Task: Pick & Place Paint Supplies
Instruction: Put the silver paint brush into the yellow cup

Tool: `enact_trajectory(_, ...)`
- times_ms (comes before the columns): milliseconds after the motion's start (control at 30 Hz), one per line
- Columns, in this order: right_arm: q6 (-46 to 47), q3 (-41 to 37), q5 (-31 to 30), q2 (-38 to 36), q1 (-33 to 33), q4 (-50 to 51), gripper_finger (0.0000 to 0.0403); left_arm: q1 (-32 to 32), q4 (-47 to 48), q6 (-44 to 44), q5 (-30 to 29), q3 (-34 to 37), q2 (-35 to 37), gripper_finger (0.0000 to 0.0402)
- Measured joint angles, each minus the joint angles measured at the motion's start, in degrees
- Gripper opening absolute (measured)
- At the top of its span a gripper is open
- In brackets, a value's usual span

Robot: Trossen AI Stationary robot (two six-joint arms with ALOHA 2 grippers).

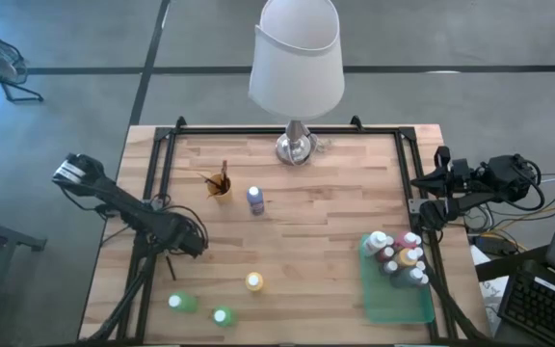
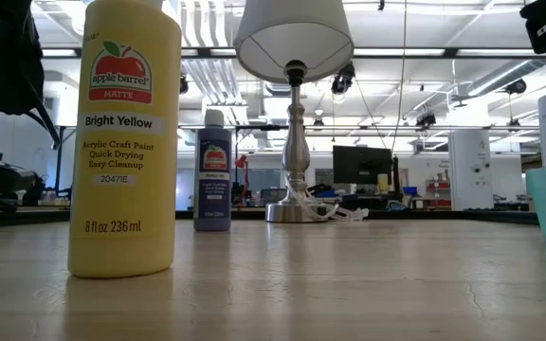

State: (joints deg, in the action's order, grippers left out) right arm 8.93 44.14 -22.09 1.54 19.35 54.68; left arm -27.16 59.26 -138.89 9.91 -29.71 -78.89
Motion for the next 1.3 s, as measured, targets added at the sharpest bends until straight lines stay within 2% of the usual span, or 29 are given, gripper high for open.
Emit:
enact_trajectory(300, 0.0, 0.0, 0.0, 0.0, 0.0, 0.0, 0.0008, 0.0, 0.2, -0.7, 0.9, -1.3, -4.2, 0.0139)
enact_trajectory(633, 0.0, 0.0, 0.0, 0.0, 0.0, 0.0, 0.0008, -0.2, 2.9, 4.8, -4.9, -9.0, -5.3, 0.0139)
enact_trajectory(700, 0.0, 0.0, 0.0, 0.0, 0.0, 0.0, 0.0008, -0.1, 6.5, 5.7, -4.9, -10.9, -5.3, 0.0138)
enact_trajectory(900, 0.0, 0.0, 0.0, 0.0, 0.0, 0.0, 0.0008, -0.3, 13.8, 4.1, 1.5, -15.4, -5.7, 0.0137)
enact_trajectory(1100, 0.0, 0.0, 0.0, 0.0, 0.0, 0.0, 0.0008, -0.7, 15.6, 3.1, 8.4, -16.2, -8.0, 0.0137)
enact_trajectory(1300, 0.0, 0.0, 0.0, 0.0, 0.0, 0.0, 0.0008, -0.8, 15.8, 4.2, 10.2, -15.7, -10.5, 0.0137)
